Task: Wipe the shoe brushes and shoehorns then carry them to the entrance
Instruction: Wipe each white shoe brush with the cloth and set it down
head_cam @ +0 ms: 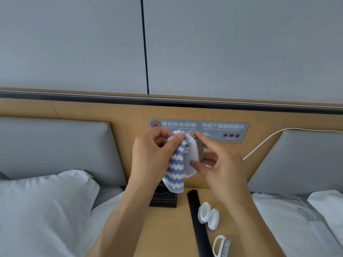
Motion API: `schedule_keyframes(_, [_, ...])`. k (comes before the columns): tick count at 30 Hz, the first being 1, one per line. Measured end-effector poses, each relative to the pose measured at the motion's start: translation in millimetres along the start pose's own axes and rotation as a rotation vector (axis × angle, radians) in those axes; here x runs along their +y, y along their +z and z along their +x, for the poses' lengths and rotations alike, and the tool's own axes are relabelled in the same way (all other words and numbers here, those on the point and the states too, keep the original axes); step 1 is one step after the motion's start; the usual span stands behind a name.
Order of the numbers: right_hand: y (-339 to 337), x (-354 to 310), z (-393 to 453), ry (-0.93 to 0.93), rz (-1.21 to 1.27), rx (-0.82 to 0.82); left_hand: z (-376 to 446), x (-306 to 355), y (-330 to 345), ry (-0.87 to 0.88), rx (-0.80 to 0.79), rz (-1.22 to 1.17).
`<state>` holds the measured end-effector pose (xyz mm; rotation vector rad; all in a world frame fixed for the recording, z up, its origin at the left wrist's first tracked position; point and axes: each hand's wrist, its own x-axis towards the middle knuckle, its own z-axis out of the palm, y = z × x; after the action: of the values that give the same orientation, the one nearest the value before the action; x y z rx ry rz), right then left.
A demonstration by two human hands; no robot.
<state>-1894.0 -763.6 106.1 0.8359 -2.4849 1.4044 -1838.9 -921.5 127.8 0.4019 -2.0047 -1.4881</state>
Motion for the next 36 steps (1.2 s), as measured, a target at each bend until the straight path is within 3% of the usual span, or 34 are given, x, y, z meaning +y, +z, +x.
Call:
schedule_keyframes(4, [3,3,-1,0.087,0.155,-0.004,-8,-3,3,0.085,0.007,-0.059])
schedule_keyframes(13, [7,11,4,0.278,0.452,-0.101,-41,-33,15,0.222,0.196,-0.080])
schedule_keyframes(22, [4,16,7,0.501,0.891,-0.324,-55,-49,11,0.345,0.091,0.017])
schedule_keyframes(29, [-2,21,9,0.516,0.863,-0.377,-44,-54,4,0.486,-0.065,-0.012])
schedule_keyframes(36, [4,28,7,0.538,0.834,-0.391,-21,-57,4,0.450,-0.054,0.129])
